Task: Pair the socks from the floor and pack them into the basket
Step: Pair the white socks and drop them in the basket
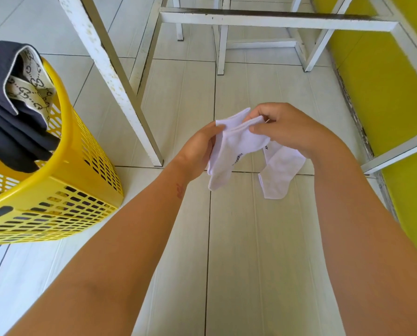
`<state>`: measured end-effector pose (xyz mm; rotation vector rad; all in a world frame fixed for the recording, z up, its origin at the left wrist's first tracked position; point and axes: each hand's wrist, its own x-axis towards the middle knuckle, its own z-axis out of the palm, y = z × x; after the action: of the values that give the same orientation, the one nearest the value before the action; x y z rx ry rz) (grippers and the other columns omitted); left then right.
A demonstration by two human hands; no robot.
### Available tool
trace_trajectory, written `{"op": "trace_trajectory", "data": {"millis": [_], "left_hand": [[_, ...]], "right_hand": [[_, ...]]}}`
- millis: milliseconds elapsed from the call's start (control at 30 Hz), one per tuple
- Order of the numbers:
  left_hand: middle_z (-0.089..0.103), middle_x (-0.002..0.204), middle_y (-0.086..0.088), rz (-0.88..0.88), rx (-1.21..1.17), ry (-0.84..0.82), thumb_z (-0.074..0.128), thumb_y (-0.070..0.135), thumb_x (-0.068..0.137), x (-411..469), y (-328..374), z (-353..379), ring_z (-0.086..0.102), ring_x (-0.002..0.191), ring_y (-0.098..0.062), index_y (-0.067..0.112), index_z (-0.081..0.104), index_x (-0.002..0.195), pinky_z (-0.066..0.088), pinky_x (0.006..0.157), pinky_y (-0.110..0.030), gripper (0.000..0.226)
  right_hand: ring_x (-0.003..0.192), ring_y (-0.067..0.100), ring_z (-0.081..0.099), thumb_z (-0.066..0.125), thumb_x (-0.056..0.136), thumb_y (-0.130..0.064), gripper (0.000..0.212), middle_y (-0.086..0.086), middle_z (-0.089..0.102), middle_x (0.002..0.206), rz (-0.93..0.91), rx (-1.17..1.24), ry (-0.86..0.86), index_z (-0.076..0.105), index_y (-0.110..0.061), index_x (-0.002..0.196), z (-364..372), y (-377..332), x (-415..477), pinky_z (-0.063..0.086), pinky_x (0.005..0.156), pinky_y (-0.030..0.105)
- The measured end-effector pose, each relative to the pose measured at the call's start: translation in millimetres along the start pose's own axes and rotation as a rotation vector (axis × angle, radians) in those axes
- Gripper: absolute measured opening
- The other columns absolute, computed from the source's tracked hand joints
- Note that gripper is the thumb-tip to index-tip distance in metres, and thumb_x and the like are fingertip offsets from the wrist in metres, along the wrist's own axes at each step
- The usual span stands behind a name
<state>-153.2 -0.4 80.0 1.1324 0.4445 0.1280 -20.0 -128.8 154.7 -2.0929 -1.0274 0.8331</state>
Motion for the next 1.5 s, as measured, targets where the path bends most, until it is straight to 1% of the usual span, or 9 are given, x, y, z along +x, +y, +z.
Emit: {"op": "trace_trajectory", "data": {"millis": [167,300,467,700,933,1133,1267,1433,1500], "left_hand": [[0.063,0.133,-0.008,-0.038,-0.039,0.039,0.038,0.027,0.098,-1.1,-2.9,3.3,0.062,0.116,-0.023,0.016,0.06,0.132,0.043,0.106,-0.042,0.042],[0.066,0.126,-0.015,-0.052,-0.013,0.129,0.045,0.03,0.096,2.3,-4.0,3.6,0.065,0.108,-0.026,0.012,0.062,0.129,0.047,0.101,-0.042,0.041],[0.069,0.103,-0.007,-0.042,-0.057,0.132,0.04,0.03,0.095,0.6,0.7,8.6,0.066,0.089,-0.022,0.017,0.067,0.11,0.049,0.084,-0.035,0.033],[0.071,0.117,-0.003,0.019,0.218,0.119,0.058,0.036,0.093,-1.5,1.0,5.8,0.067,0.109,-0.022,0.019,0.065,0.122,0.052,0.095,-0.037,0.034],[0.055,0.079,-0.008,0.091,0.281,0.48,0.07,0.033,0.085,-13.0,7.0,-3.1,0.051,0.073,-0.015,-0.007,0.058,0.092,0.039,0.067,-0.032,0.043],[0.031,0.062,-0.003,0.156,0.434,0.694,0.067,0.03,0.089,-65.0,61.9,-4.5,0.031,0.061,-0.014,0.002,0.041,0.07,0.024,0.055,-0.025,0.043],[0.042,0.055,0.007,0.201,0.574,0.836,0.066,0.032,0.09,-113.7,97.6,-7.8,0.038,0.057,-0.01,0.008,0.055,0.074,0.03,0.055,-0.023,0.031],[0.053,0.059,0.007,0.263,0.643,1.008,0.064,0.035,0.091,-175.2,135.3,-19.9,0.047,0.058,-0.005,0.025,0.055,0.075,0.034,0.053,-0.018,0.021],[0.054,0.061,-0.005,0.282,0.675,1.1,0.063,0.035,0.091,-196.4,146.1,-35.5,0.042,0.057,-0.01,0.014,0.055,0.074,0.033,0.053,-0.023,0.029]], "right_hand": [[0.077,0.015,0.056,0.065,0.086,-0.016,0.011,-0.004,0.062,0.087,-0.006,-0.033,0.194,0.06,-0.019,0.095,2.4,1.7,3.1,0.042,0.065,0.026],[0.083,0.017,0.055,0.066,0.085,-0.019,0.011,0.0,0.057,0.101,-0.038,-0.106,0.284,0.062,-0.018,0.095,3.4,3.7,4.9,0.042,0.067,0.022],[0.088,0.025,0.06,0.063,0.086,-0.023,0.013,-0.001,0.053,0.115,0.002,-0.091,0.376,0.059,-0.019,0.097,6.6,5.0,5.0,0.054,0.074,0.039],[0.074,0.007,0.049,0.064,0.086,-0.019,0.019,-0.009,0.054,0.087,-0.034,0.03,0.423,0.05,-0.019,0.098,12.0,-0.7,18.7,0.04,0.061,0.021],[0.082,0.011,0.058,0.07,0.083,-0.021,0.029,-0.004,0.065,0.091,-0.026,0.106,0.305,0.059,-0.022,0.11,13.6,-18.6,43.1,0.042,0.065,0.021],[0.08,0.012,0.063,0.071,0.084,-0.018,0.019,0.002,0.073,0.093,-0.046,0.171,0.137,0.067,-0.017,0.103,12.3,-70.8,40.9,0.046,0.071,0.023],[0.075,0.005,0.064,0.071,0.084,-0.018,0.012,-0.002,0.073,0.088,-0.1,0.227,0.048,0.068,-0.023,0.094,23.1,-116.2,31.5,0.045,0.064,0.01],[0.067,0.007,0.064,0.069,0.087,-0.015,0.01,-0.006,0.072,0.078,-0.205,0.312,-0.099,0.068,-0.025,0.089,56.3,-163.7,20.0,0.051,0.07,0.028],[0.066,0.005,0.066,0.066,0.089,-0.014,0.013,-0.008,0.072,0.072,-0.231,0.341,-0.139,0.069,-0.027,0.088,77.3,-179.2,20.3,0.057,0.074,0.035]]}}
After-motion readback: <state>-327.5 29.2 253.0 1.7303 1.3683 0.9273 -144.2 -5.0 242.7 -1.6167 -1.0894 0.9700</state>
